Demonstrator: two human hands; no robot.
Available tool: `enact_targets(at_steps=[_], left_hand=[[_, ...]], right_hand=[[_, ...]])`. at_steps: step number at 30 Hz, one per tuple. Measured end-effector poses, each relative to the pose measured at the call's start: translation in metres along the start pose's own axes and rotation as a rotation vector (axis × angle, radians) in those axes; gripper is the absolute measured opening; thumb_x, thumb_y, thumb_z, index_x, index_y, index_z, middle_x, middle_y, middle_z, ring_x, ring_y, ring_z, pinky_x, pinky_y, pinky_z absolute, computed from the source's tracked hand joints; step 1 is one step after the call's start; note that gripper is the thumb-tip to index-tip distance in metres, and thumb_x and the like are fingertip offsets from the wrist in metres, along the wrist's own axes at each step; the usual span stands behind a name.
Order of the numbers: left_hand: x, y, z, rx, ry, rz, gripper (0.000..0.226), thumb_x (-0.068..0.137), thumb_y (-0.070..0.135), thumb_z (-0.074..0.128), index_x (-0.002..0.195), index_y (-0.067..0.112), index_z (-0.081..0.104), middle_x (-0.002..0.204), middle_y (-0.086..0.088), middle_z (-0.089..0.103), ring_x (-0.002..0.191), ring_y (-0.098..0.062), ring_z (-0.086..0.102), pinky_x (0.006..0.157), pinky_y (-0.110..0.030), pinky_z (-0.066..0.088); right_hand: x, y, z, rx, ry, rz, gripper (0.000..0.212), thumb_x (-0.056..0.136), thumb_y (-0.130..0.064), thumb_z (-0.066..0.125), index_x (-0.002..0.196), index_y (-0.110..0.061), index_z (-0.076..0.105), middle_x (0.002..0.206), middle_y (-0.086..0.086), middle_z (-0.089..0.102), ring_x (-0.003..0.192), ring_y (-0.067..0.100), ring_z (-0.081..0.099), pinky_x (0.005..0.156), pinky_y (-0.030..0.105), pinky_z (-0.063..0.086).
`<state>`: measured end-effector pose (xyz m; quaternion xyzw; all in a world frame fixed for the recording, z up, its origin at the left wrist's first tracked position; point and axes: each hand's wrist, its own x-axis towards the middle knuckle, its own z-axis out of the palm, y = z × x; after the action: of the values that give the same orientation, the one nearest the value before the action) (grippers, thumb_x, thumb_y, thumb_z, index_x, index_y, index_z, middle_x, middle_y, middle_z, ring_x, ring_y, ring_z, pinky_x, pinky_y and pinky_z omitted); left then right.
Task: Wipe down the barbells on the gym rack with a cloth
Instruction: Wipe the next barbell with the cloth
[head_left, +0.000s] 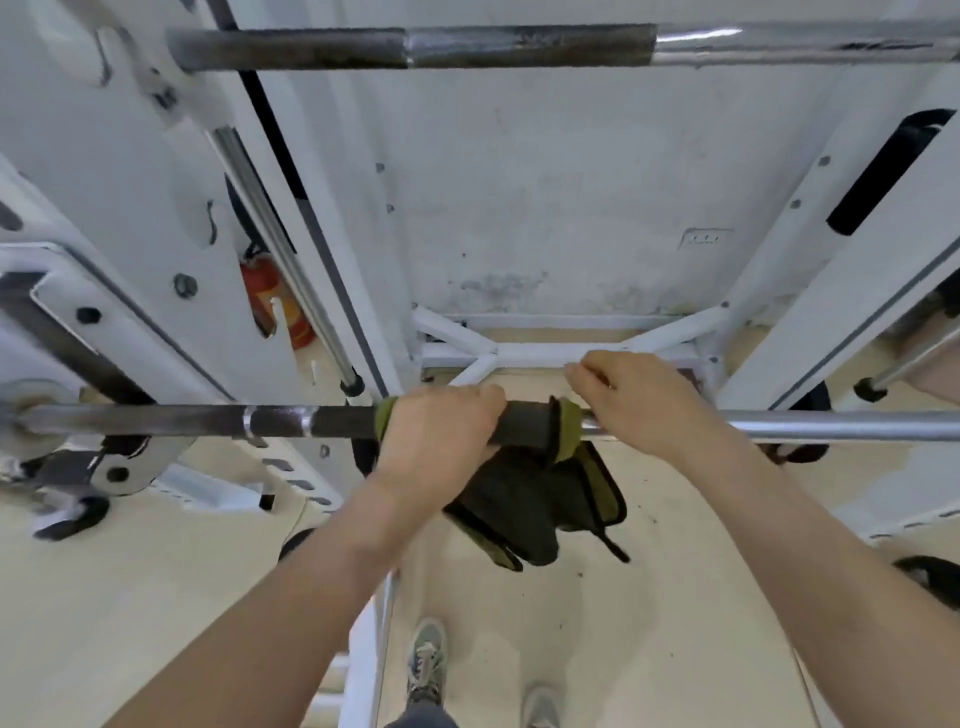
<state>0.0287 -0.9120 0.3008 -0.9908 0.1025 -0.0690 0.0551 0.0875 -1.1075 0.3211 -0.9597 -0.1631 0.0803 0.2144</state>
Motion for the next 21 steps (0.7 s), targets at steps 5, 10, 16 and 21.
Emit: enact_targets(at_steps=[5,10,16,21], left_hand=[[-0.037,-0.061,-0.012,0.084,-0.077,-0.252,0.016,0.075,0.036,0.067,0.080,0.025,0.056,0.071,0.003,0.061,0.066,-0.024,0.060,0.062,-0.033,0.044],[0.004,0.036,0.000,0.064,-0.038,-0.113,0.019,0.064,0.026,0.075,0.070,0.022,0.057,0.061,0.005,0.058,0.055,-0.018,0.056,0.055,-0.027,0.035],[0.016,0.038,0.001,0.105,0.031,0.041,0.034,0.076,0.041,0.066,0.064,0.022,0.041,0.052,0.007,0.041,0.045,-0.015,0.051,0.048,-0.026,0.024],[-0.034,-0.072,0.010,0.059,0.054,-0.089,0.019,0.071,0.033,0.075,0.073,0.021,0.060,0.064,0.002,0.061,0.058,-0.024,0.060,0.059,-0.031,0.047]], right_hand=[[-0.015,-0.017,0.006,-0.101,-0.070,-0.200,0.040,0.099,-0.045,0.033,0.072,-0.026,0.055,0.068,-0.005,0.057,0.065,0.015,0.054,0.061,0.034,0.045],[-0.009,-0.017,0.012,-0.020,0.033,-0.158,0.032,0.098,-0.026,0.035,0.088,-0.016,0.063,0.087,0.001,0.059,0.081,0.023,0.056,0.074,0.040,0.048],[0.007,-0.025,0.000,0.041,0.104,-0.107,0.031,0.101,-0.031,0.037,0.115,-0.019,0.062,0.099,0.001,0.057,0.094,0.019,0.052,0.077,0.033,0.040],[0.007,-0.077,0.018,-0.029,-0.165,-0.229,0.039,0.098,-0.048,0.037,0.131,-0.030,0.049,0.126,-0.003,0.047,0.105,0.019,0.055,0.080,0.034,0.045]])
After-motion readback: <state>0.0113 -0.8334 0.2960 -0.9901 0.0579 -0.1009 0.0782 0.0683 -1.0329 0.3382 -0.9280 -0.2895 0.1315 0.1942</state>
